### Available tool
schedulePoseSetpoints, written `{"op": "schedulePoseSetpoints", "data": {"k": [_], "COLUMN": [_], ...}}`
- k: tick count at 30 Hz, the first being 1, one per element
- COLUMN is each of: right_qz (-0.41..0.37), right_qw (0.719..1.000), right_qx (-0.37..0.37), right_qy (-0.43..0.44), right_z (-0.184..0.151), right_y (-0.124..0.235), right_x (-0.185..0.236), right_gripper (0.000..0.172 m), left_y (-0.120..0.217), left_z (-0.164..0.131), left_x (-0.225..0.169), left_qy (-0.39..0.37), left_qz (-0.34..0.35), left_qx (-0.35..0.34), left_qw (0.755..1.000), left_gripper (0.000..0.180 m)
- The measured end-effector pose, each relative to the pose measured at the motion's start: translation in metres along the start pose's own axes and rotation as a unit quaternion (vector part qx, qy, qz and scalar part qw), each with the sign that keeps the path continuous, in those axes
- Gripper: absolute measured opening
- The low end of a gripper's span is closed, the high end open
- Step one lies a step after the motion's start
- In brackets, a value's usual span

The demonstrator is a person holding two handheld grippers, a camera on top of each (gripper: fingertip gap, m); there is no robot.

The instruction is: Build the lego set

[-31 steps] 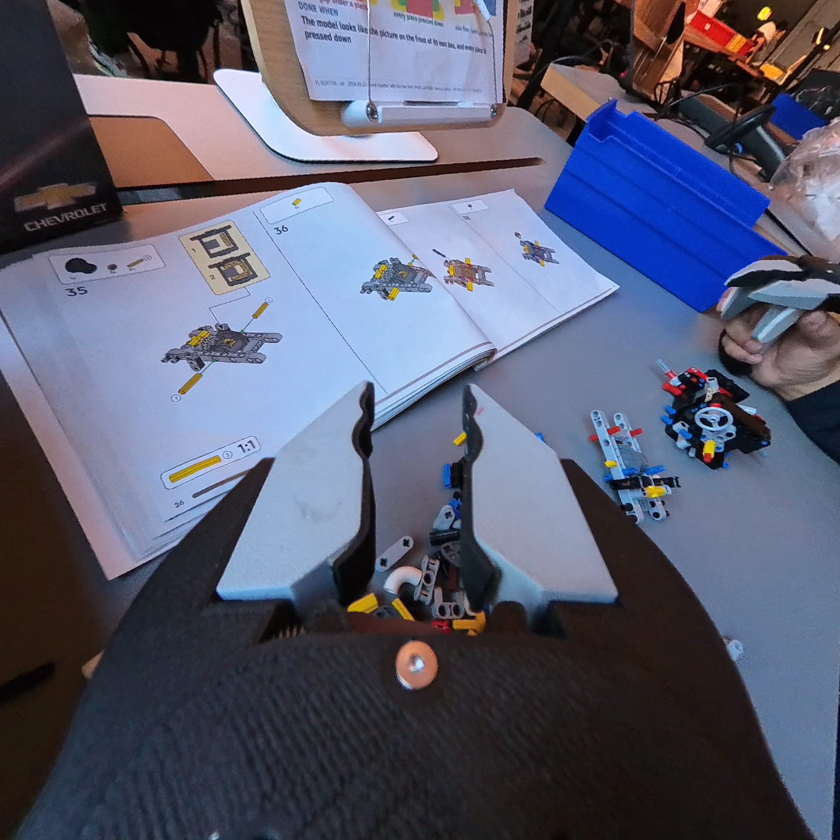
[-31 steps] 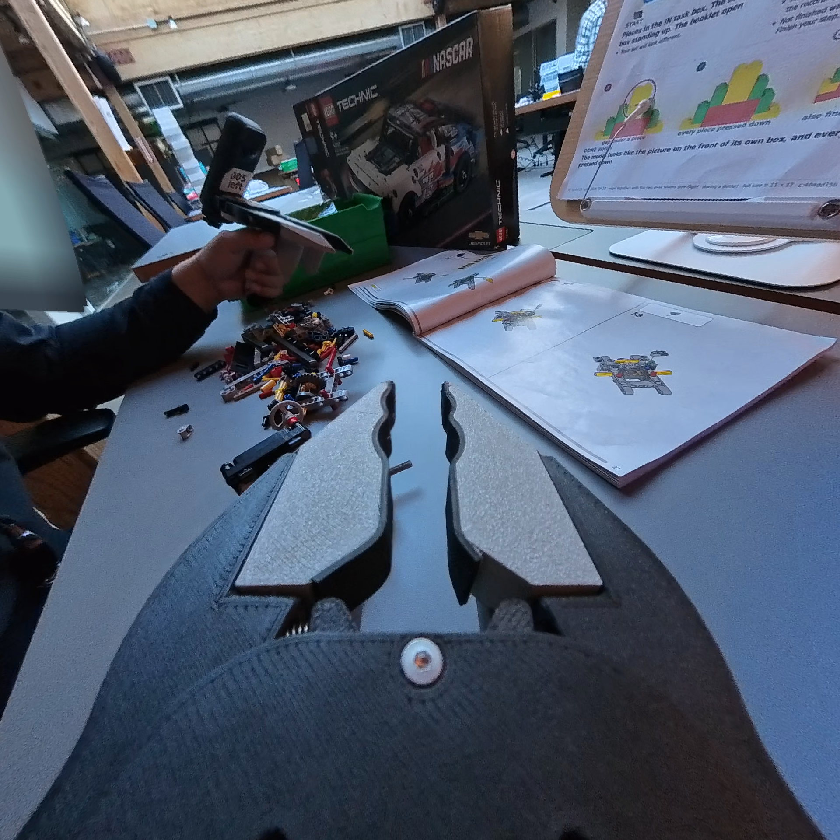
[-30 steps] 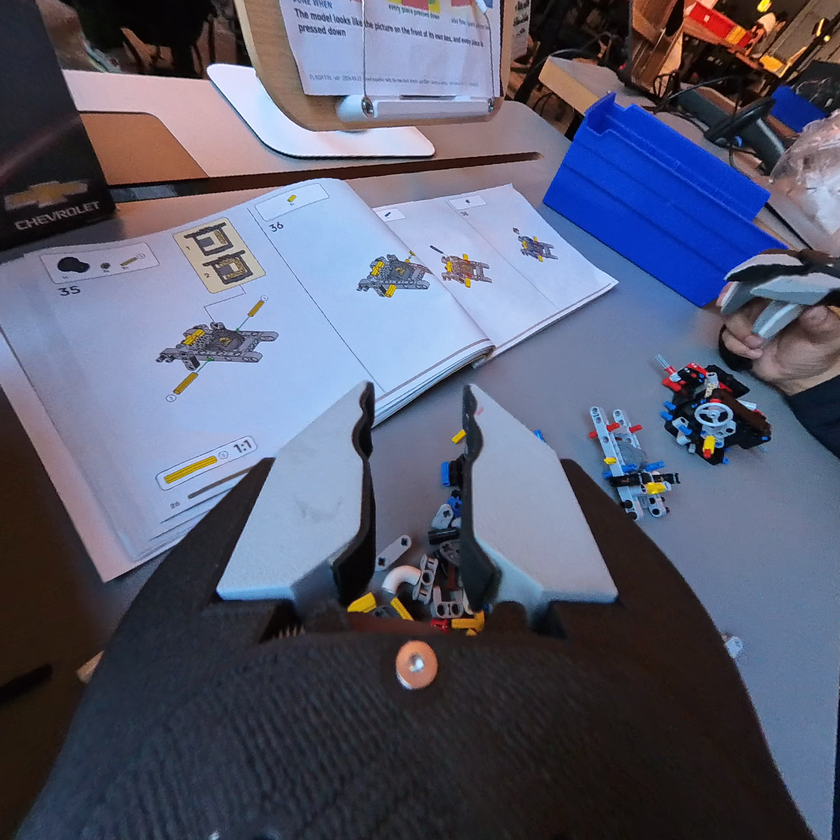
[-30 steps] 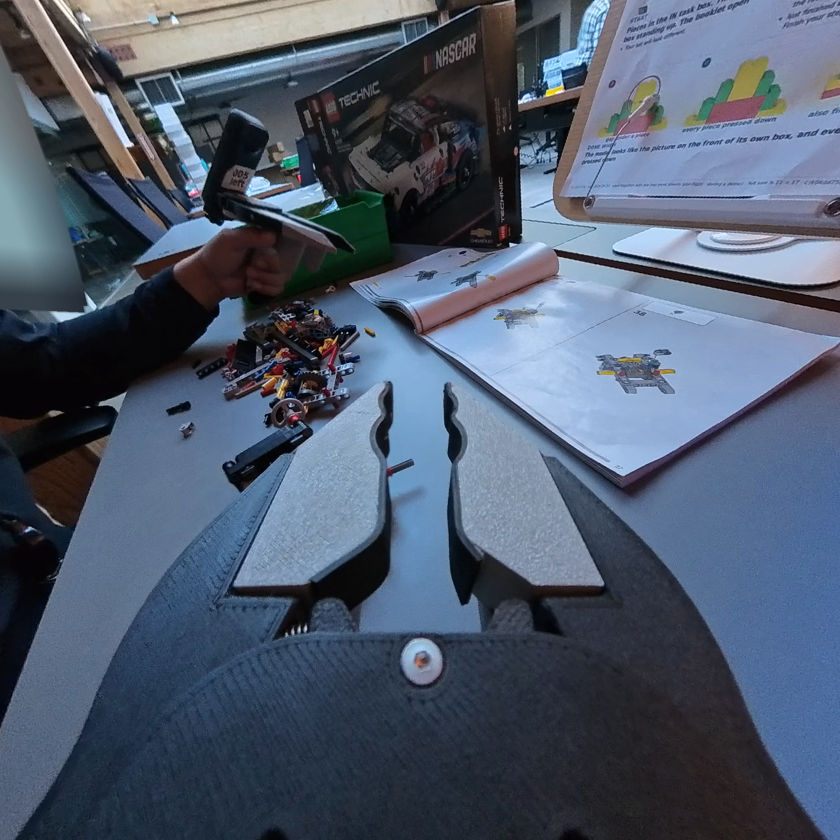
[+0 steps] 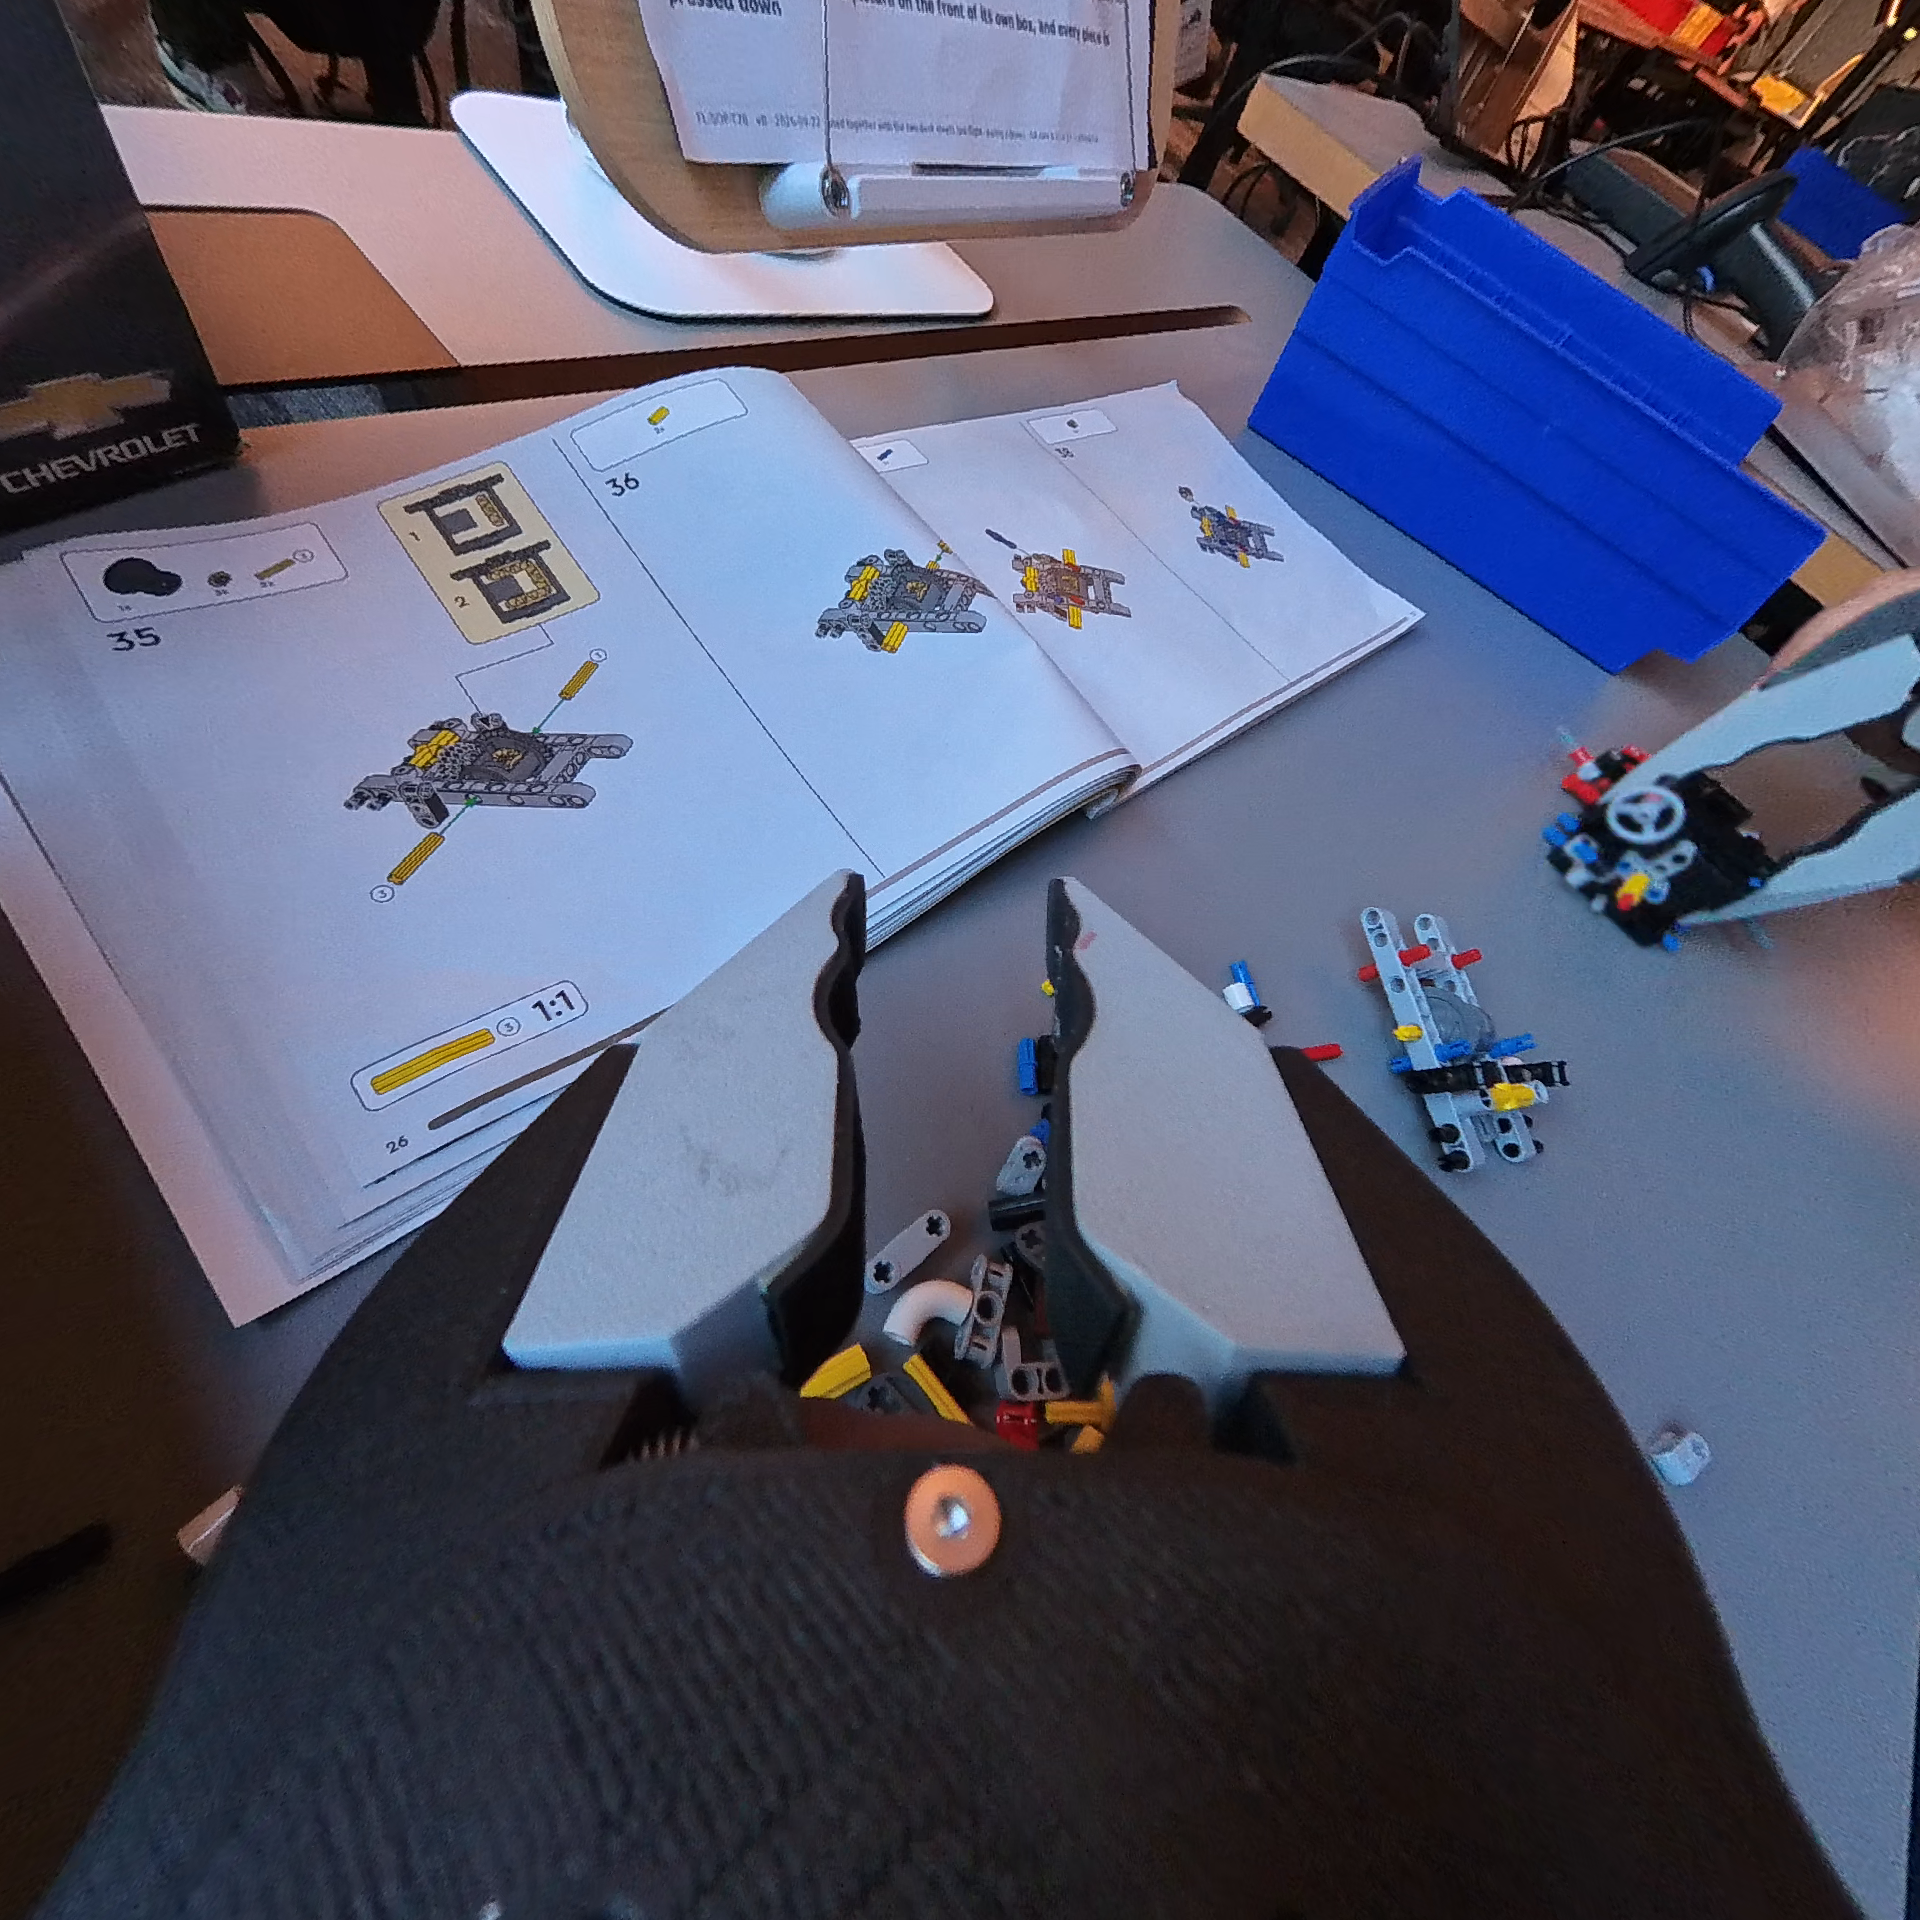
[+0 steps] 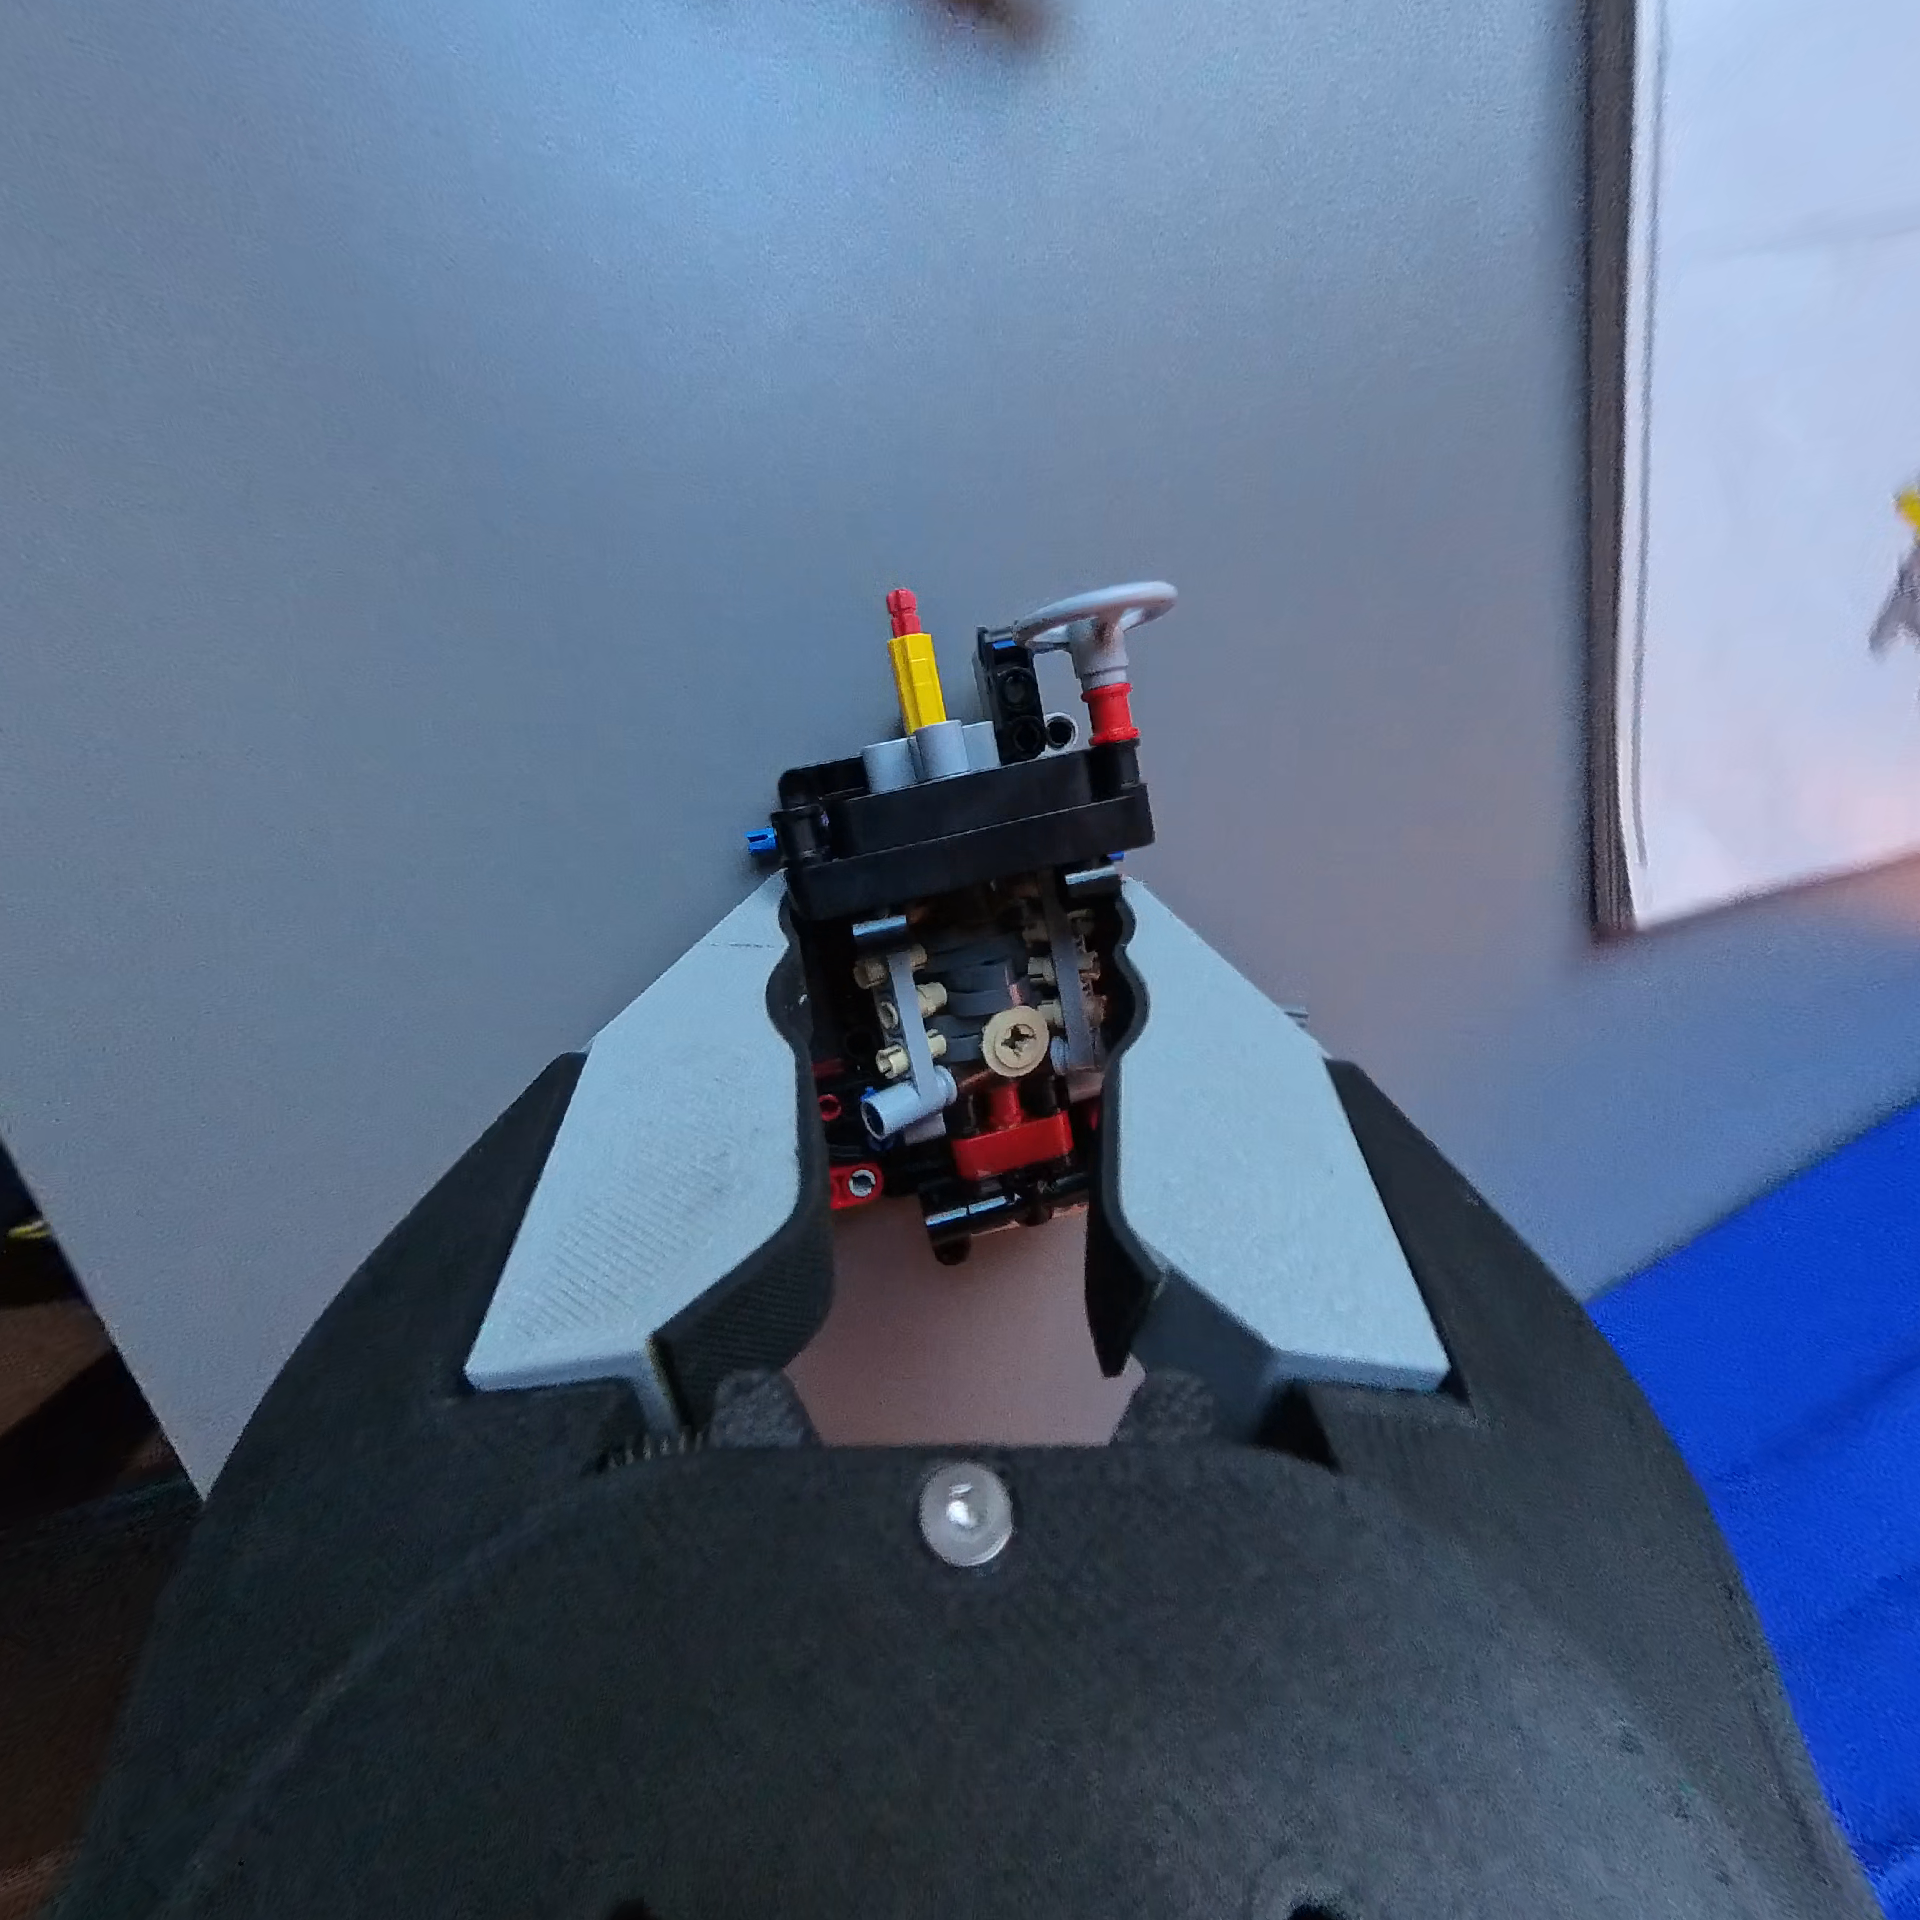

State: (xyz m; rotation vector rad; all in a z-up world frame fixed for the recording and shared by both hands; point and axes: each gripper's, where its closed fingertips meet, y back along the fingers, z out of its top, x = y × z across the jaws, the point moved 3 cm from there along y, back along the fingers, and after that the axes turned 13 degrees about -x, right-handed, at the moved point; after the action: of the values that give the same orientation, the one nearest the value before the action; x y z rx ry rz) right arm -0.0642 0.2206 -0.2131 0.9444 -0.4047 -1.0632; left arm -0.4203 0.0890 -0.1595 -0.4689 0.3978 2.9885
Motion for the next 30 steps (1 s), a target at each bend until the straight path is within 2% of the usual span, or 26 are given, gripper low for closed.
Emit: {"op": "schedulePoseSetpoints", "data": {"k": [4, 7, 10, 13, 16, 19, 22, 24, 26, 30], "right_qz": [-0.041, -0.068, -0.11, -0.106, -0.069, -0.026, 0.008, 0.007, -0.005, 0.026], "right_qw": [0.997, 0.995, 0.992, 0.99, 0.987, 0.987, 0.977, 0.967, 0.967, 0.96], "right_qx": [0.026, 0.022, 0.009, -0.076, -0.144, -0.156, -0.187, -0.218, -0.226, -0.251], "right_qy": [-0.059, -0.075, -0.067, -0.045, -0.021, -0.021, -0.105, -0.131, -0.12, -0.119], "right_z": [-0.037, -0.039, -0.022, 0.032, 0.085, 0.112, 0.13, 0.138, 0.138, 0.138], "right_y": [0.024, 0.048, 0.074, 0.079, 0.047, -0.008, -0.05, -0.064, -0.071, -0.079], "right_x": [-0.022, -0.03, -0.035, -0.017, 0.011, 0.025, 0.014, -0.002, -0.016, -0.018], "right_gripper": [0.055, 0.056, 0.06, 0.059, 0.06, 0.059, 0.054, 0.051, 0.045, 0.038], "left_y": [0.0, 0.001, 0.003, 0.005, 0.004, 0.001, -0.001, -0.001, -0.001, -0.004], "left_z": [0.0, 0.0, 0.002, 0.005, 0.004, -0.001, -0.004, -0.005, -0.006, -0.011], "left_x": [-0.001, 0.001, 0.003, 0.005, 0.004, 0.0, -0.005, -0.006, -0.008, -0.006], "left_qy": [-0.002, -0.009, -0.012, -0.007, -0.006, -0.006, -0.013, -0.013, -0.01, -0.011], "left_qz": [-0.001, 0.006, 0.013, 0.015, 0.014, 0.002, -0.005, -0.01, -0.014, -0.014], "left_qx": [0.0, 0.004, -0.002, -0.01, -0.007, 0.005, 0.014, 0.017, 0.019, 0.029], "left_qw": [1.0, 1.0, 1.0, 1.0, 1.0, 1.0, 1.0, 1.0, 1.0, 0.999], "left_gripper": [0.032, 0.032, 0.032, 0.031, 0.031, 0.032, 0.032, 0.032, 0.033, 0.032]}}
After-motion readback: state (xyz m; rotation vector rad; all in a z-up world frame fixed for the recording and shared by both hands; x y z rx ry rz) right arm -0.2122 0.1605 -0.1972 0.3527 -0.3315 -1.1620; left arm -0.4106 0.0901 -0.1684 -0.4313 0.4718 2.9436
